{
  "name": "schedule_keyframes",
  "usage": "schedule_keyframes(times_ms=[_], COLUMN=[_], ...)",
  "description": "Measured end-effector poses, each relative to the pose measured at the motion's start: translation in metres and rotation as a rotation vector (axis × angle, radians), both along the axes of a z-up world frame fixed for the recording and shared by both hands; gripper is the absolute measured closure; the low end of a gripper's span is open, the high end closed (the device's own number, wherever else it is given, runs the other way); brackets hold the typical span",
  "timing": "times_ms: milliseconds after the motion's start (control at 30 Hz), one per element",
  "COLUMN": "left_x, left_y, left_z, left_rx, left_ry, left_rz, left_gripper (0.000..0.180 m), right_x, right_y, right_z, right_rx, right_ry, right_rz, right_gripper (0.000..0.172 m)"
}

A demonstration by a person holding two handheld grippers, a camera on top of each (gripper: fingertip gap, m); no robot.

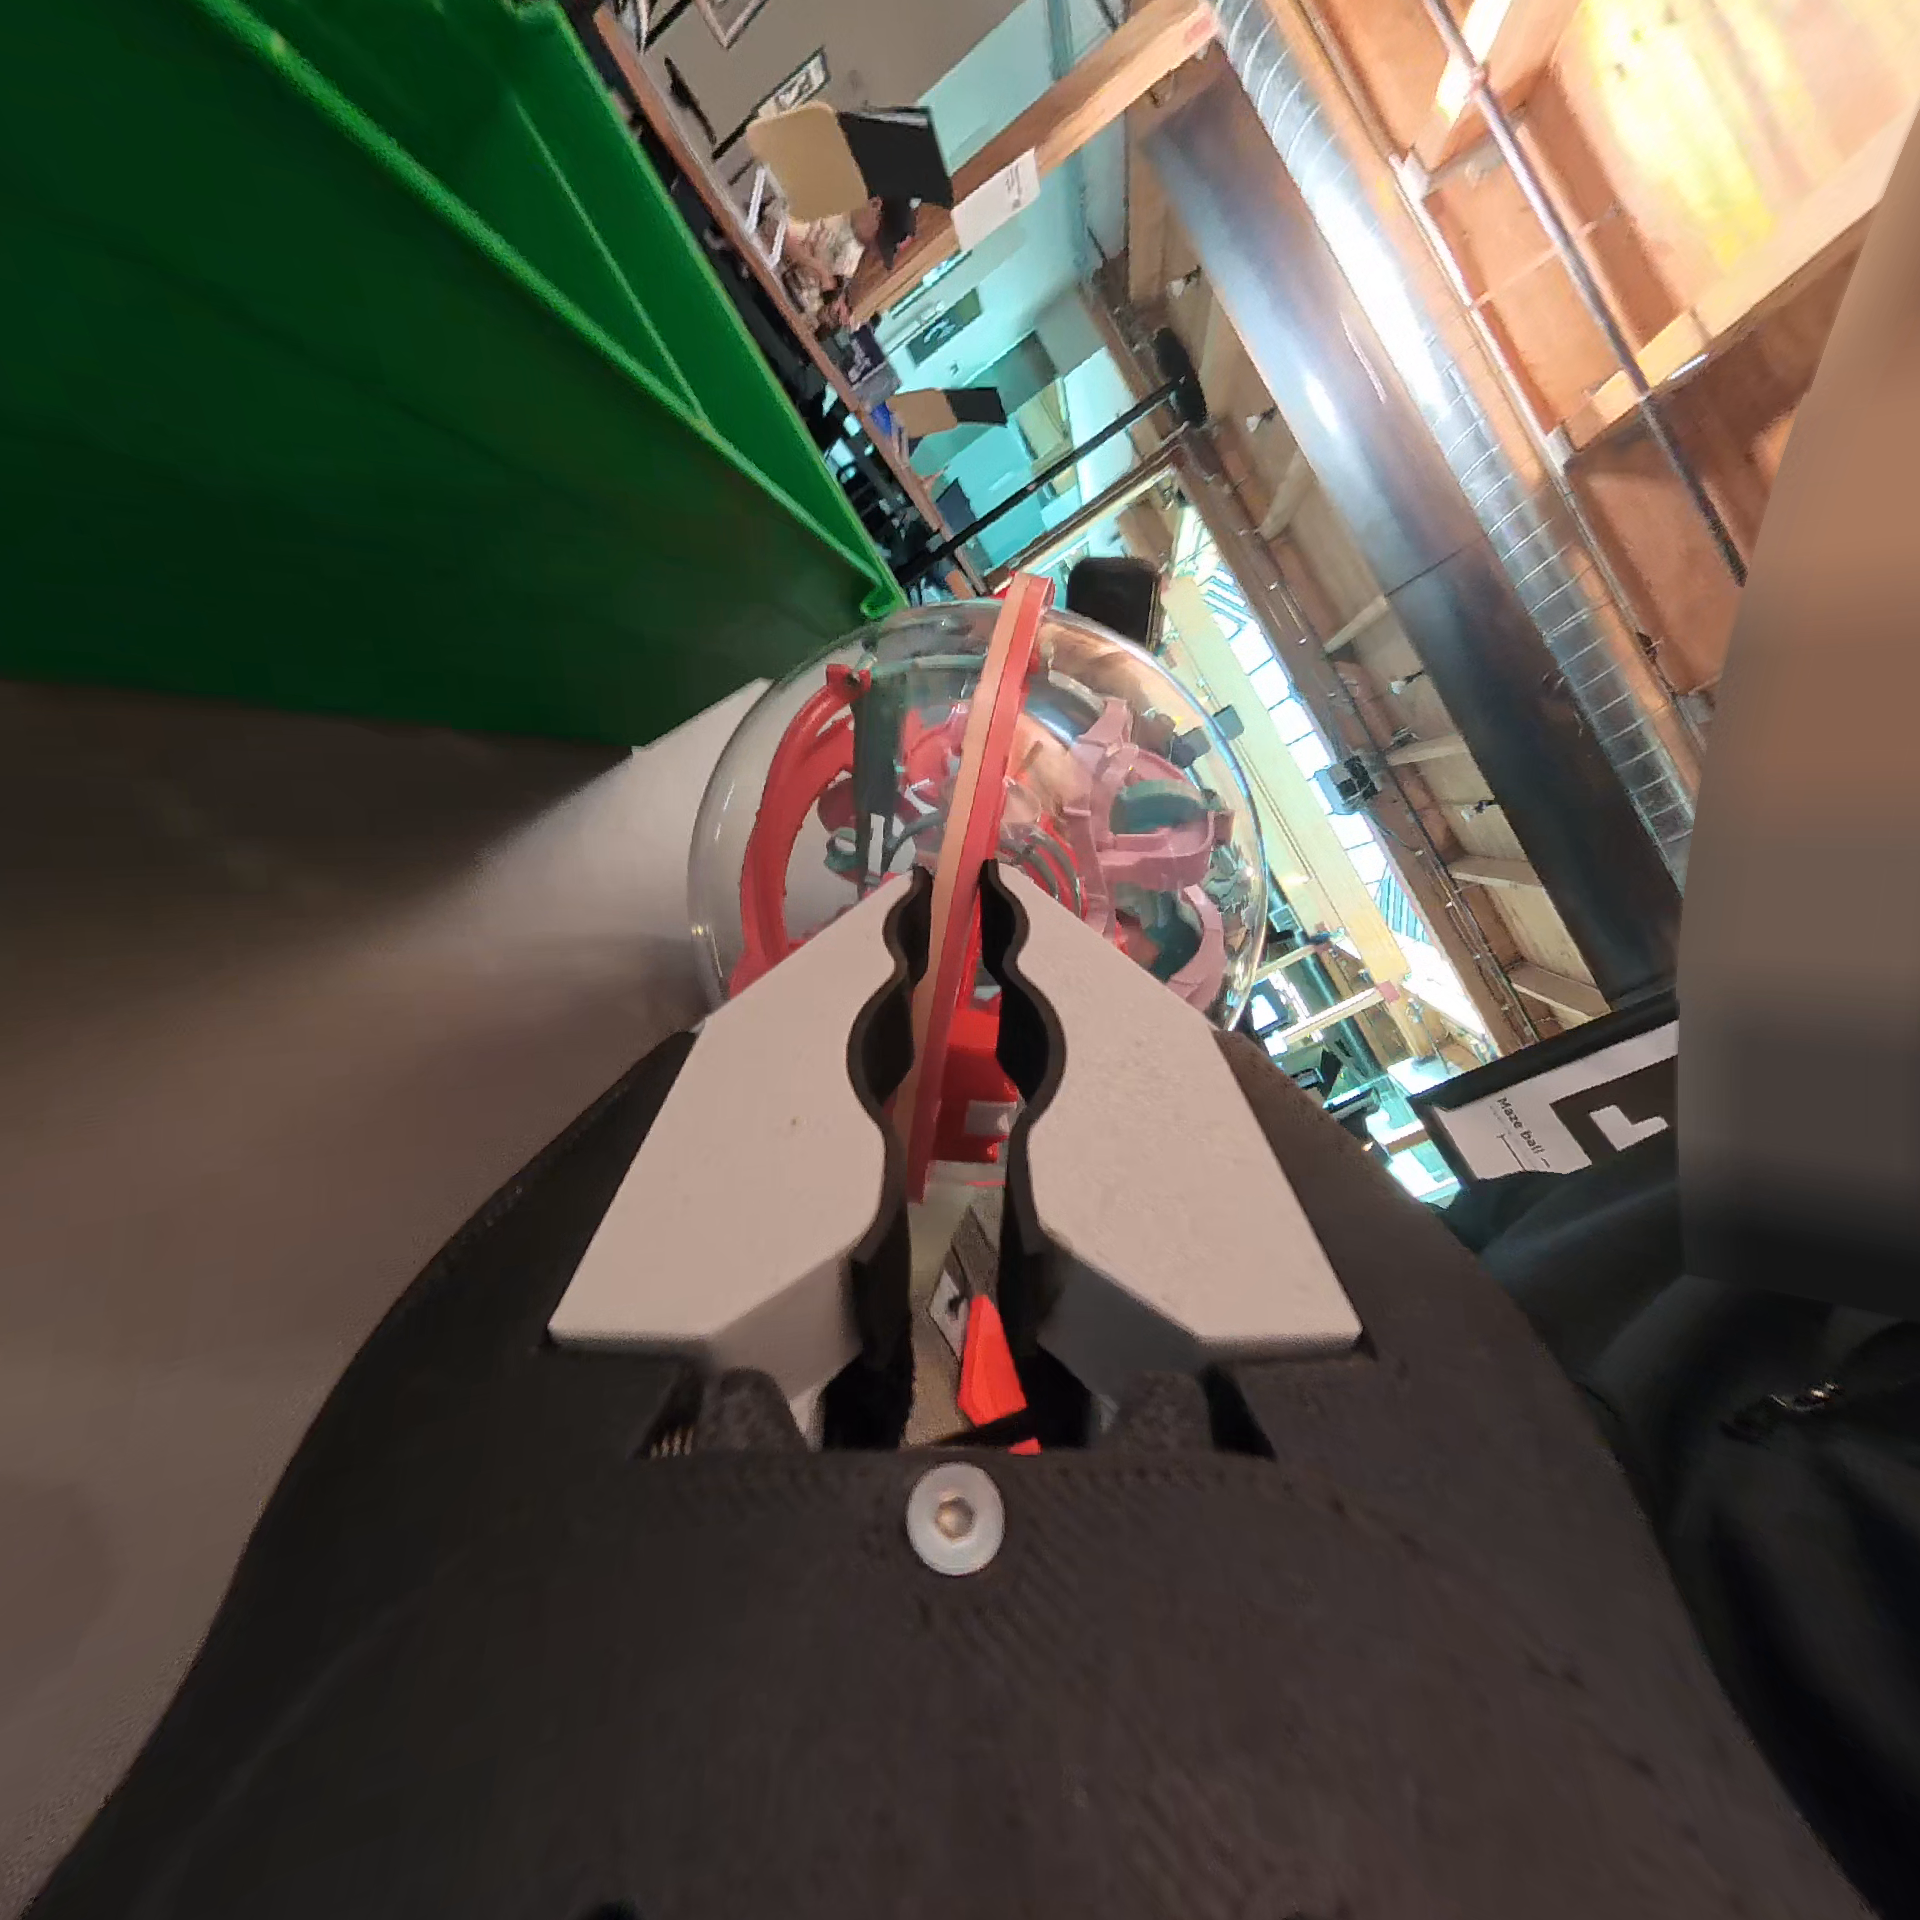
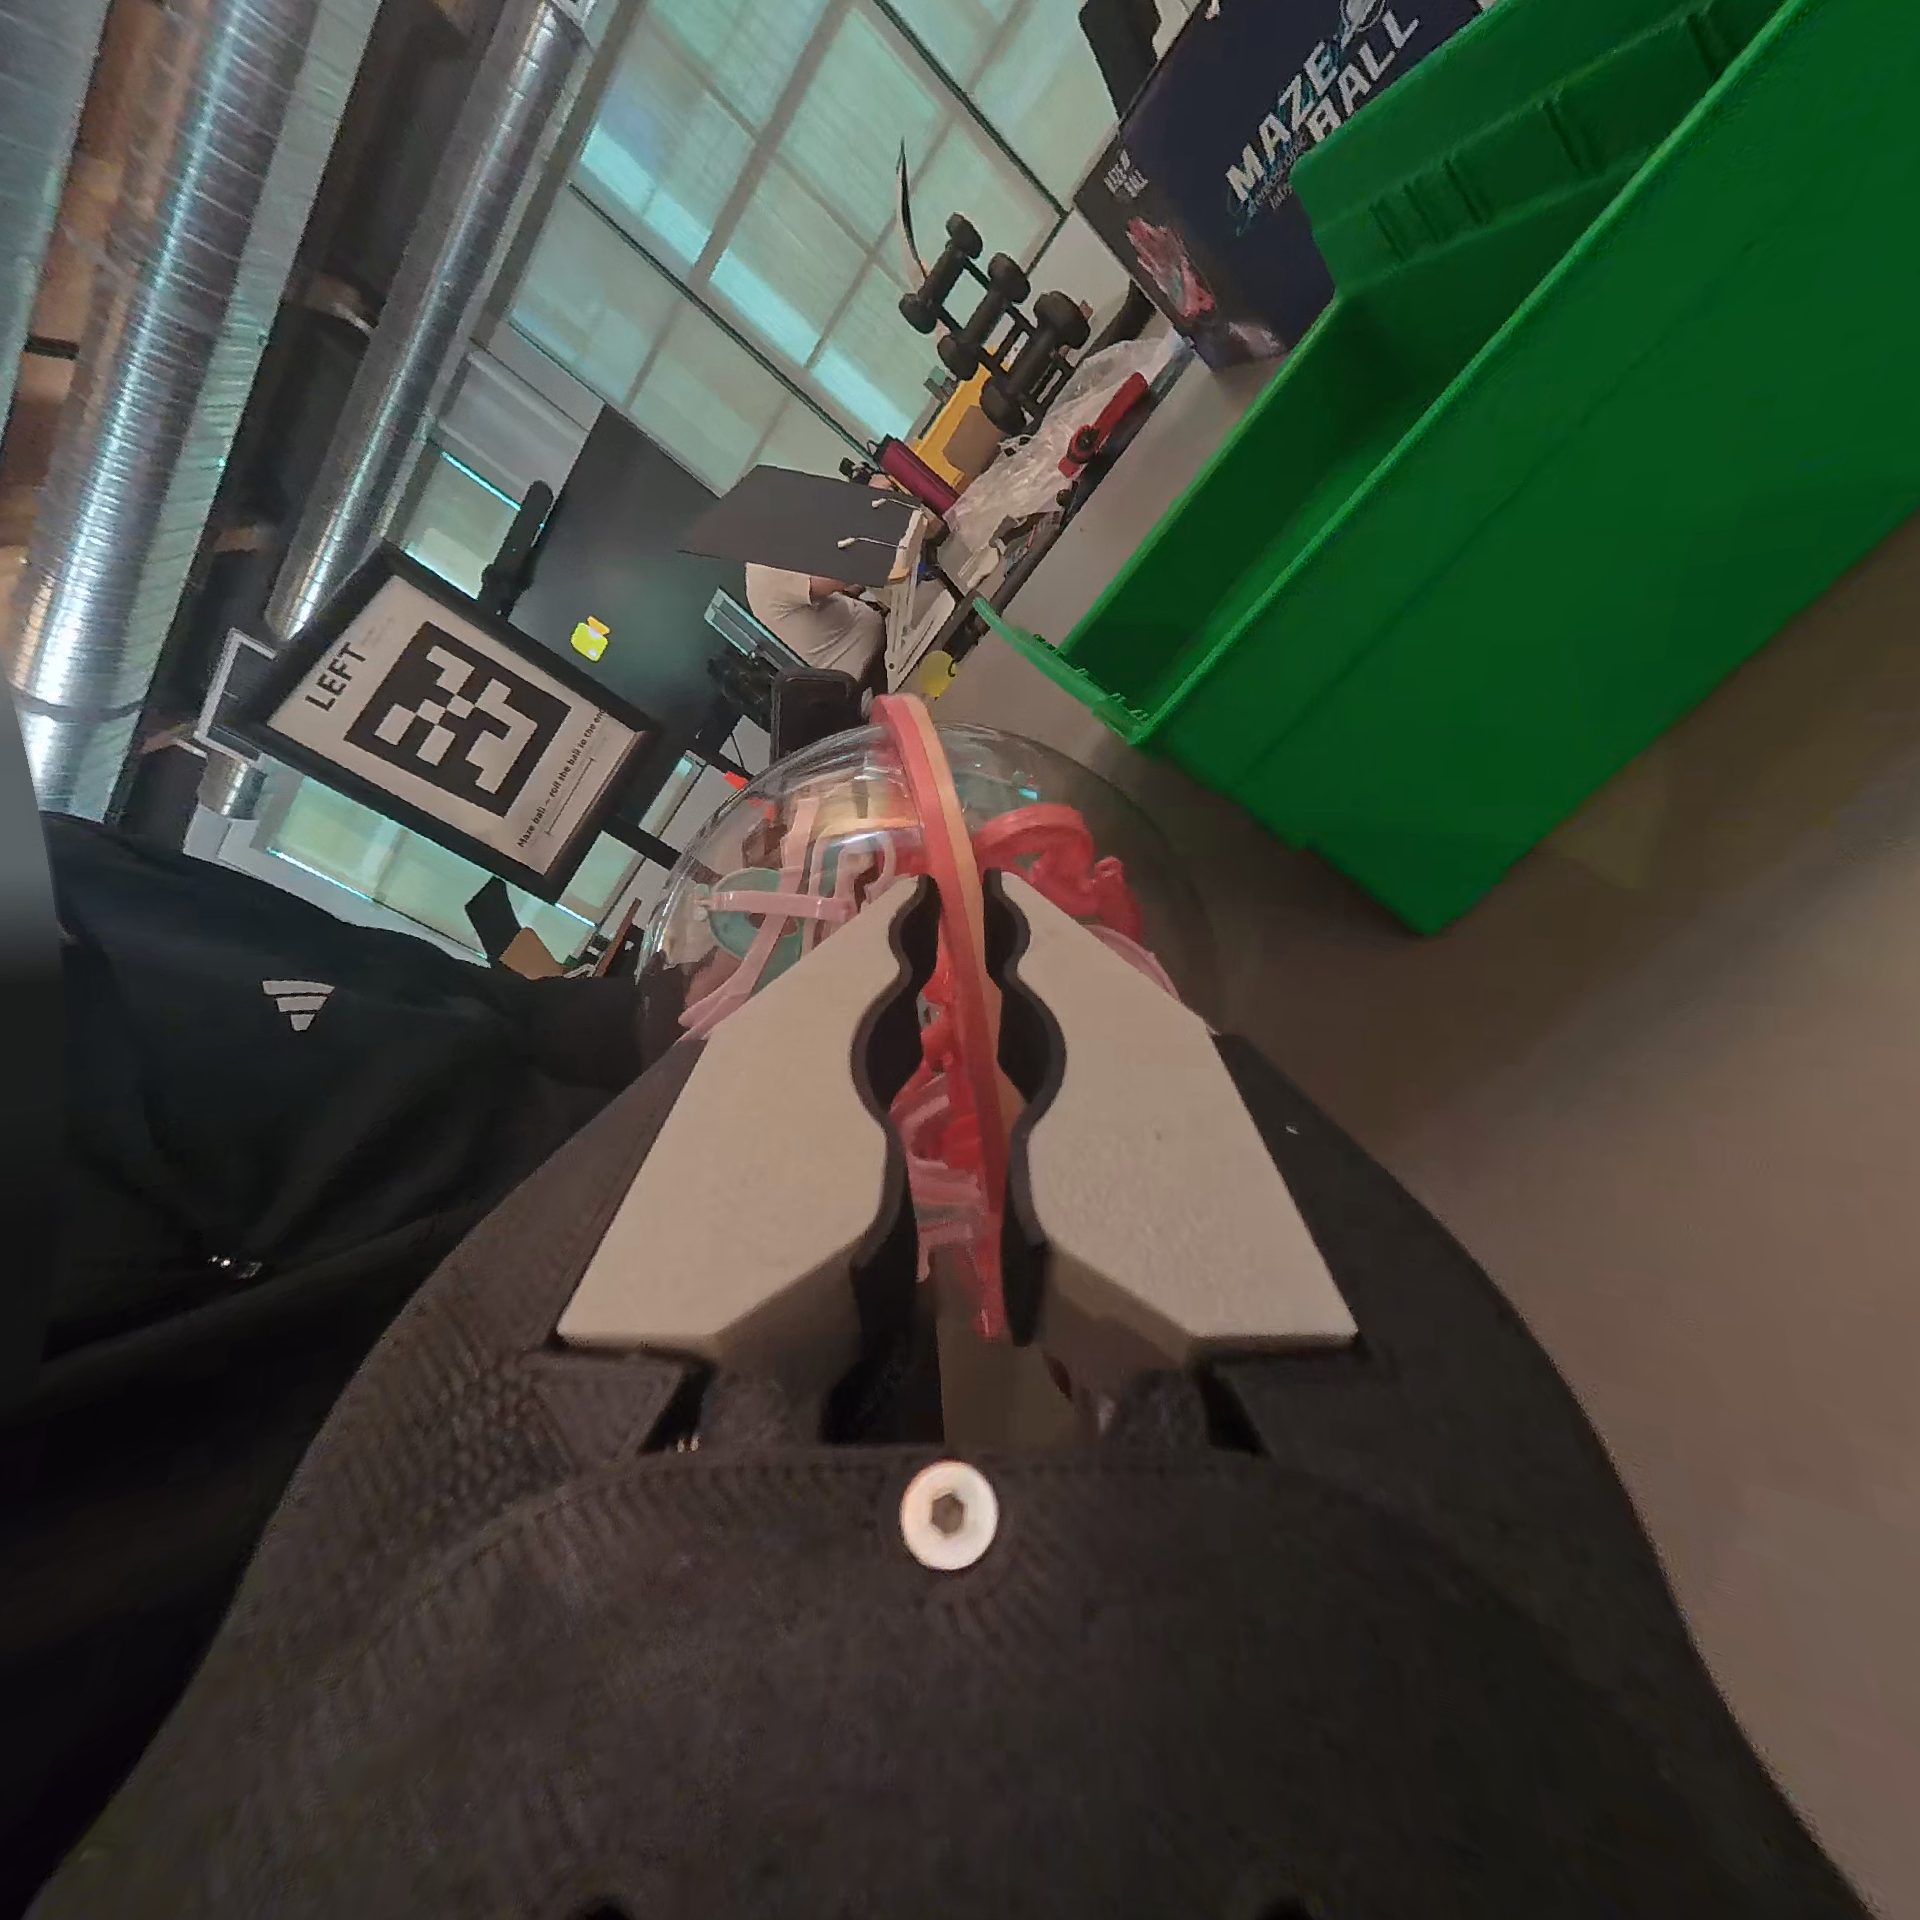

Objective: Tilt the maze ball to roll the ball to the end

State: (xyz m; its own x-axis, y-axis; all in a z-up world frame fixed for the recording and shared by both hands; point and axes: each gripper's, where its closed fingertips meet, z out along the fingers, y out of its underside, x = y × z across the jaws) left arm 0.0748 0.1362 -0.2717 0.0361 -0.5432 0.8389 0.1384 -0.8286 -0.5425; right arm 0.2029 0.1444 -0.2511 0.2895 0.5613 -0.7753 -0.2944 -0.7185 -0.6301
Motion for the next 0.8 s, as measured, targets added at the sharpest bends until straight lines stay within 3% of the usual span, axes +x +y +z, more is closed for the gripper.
schedule_keyframes(times_ms=[800], left_x=[0.009], left_y=[-0.019], left_z=[0.011], left_rx=[-0.032], left_ry=[0.039], left_rz=[-0.147], left_gripper=[0.174], right_x=[0.009], right_y=[0.004], right_z=[-0.013], right_rx=[-0.06], right_ry=[0.055], right_rz=[-0.082], right_gripper=[0.163])
